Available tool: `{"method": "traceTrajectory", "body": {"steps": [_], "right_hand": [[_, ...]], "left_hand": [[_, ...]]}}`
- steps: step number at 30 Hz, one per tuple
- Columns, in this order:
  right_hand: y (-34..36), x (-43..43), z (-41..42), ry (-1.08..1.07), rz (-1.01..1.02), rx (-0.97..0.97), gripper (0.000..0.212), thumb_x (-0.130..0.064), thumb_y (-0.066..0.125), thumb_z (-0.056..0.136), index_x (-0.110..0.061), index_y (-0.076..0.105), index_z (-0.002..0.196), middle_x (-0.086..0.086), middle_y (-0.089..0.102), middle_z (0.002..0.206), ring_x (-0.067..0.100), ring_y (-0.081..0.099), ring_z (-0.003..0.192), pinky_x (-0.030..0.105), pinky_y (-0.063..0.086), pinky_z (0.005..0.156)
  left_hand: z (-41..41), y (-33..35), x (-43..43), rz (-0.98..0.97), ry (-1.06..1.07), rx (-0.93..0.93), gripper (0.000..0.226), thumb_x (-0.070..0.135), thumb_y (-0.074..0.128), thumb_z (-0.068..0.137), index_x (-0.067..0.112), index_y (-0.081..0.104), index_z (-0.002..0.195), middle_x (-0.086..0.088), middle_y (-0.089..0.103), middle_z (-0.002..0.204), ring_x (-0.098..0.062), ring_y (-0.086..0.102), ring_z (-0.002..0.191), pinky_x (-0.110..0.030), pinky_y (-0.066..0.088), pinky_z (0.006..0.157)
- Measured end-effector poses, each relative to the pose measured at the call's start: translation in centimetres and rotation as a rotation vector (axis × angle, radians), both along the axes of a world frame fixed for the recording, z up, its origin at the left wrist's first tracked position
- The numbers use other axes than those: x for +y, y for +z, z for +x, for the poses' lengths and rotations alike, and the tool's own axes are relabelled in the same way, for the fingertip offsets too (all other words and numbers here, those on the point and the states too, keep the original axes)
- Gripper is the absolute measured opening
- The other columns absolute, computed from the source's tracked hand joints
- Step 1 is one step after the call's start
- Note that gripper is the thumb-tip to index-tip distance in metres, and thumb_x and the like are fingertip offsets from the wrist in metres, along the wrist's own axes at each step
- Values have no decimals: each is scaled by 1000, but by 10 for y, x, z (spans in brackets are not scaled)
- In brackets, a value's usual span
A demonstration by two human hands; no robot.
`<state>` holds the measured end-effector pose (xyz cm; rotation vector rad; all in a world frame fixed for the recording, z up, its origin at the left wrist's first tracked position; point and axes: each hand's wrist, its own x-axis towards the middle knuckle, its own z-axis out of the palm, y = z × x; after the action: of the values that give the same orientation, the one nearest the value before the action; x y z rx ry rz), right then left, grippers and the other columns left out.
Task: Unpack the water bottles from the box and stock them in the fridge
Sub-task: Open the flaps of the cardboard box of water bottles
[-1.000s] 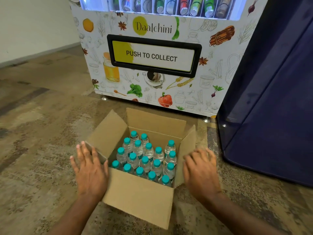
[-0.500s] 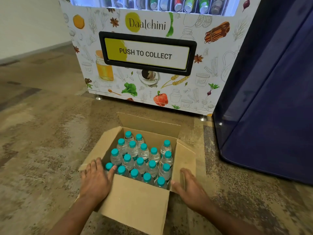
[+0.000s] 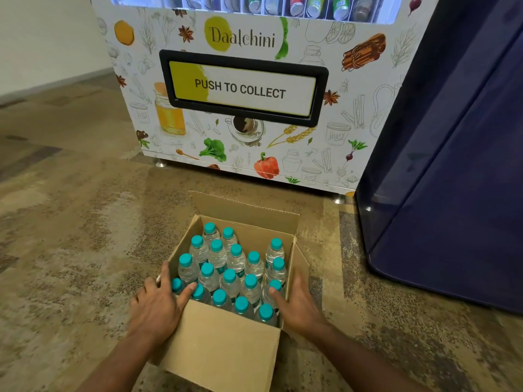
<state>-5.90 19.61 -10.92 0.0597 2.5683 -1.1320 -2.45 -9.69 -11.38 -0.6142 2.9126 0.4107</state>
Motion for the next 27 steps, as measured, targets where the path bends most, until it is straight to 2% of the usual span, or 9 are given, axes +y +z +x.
{"method": "traceTrajectory", "body": {"steps": [2,4,8,11,16,21,27], "right_hand": [[-2,-3,-11,69,149,143,91,-61,45,94,-29,-16,154,-3,-17,164,22,-6,152,47,15,122],[1,-4,-23,134,270,253,90,-62,41,95,-29,-18,154,-4,-24,161,21,-15,150,49,12,122],[15,-6,-51,212,435,382,86,-61,34,97,-23,-17,155,-2,-32,158,21,-24,147,47,6,121],[21,-6,-74,247,545,399,85,-57,36,98,-19,-14,155,2,-33,158,24,-27,146,49,4,123],[21,-8,-99,235,555,323,90,-61,41,95,-18,-8,156,5,-20,163,28,-20,149,54,2,121],[12,-8,-114,172,401,143,103,-76,45,84,-20,-1,157,3,-4,165,29,-9,151,56,1,119],[6,-3,-120,180,353,73,111,-84,47,75,-24,2,157,2,-1,165,29,-1,151,58,9,120]], "left_hand": [[0,-1,3,-7,12,-5,95,77,27,94,26,-10,165,-21,32,160,-37,40,144,-53,38,116],[0,-2,3,-12,24,-1,95,77,26,94,27,-13,164,-20,31,161,-36,40,144,-53,39,115],[-1,-6,1,-14,34,-3,95,78,24,93,29,-17,163,-19,30,161,-36,38,146,-55,40,115],[-2,-8,1,-19,45,-9,95,80,20,91,31,-20,162,-19,29,162,-36,38,146,-55,39,116],[-3,-9,3,-36,48,-19,94,78,20,93,31,-24,160,-18,26,163,-35,35,148,-54,36,118],[-4,-9,3,-29,51,-32,93,77,21,94,30,-23,161,-17,27,162,-34,35,148,-53,36,118],[-6,-9,2,-36,51,-48,93,78,16,92,30,-24,160,-16,30,158,-32,38,144,-51,39,116]]}}
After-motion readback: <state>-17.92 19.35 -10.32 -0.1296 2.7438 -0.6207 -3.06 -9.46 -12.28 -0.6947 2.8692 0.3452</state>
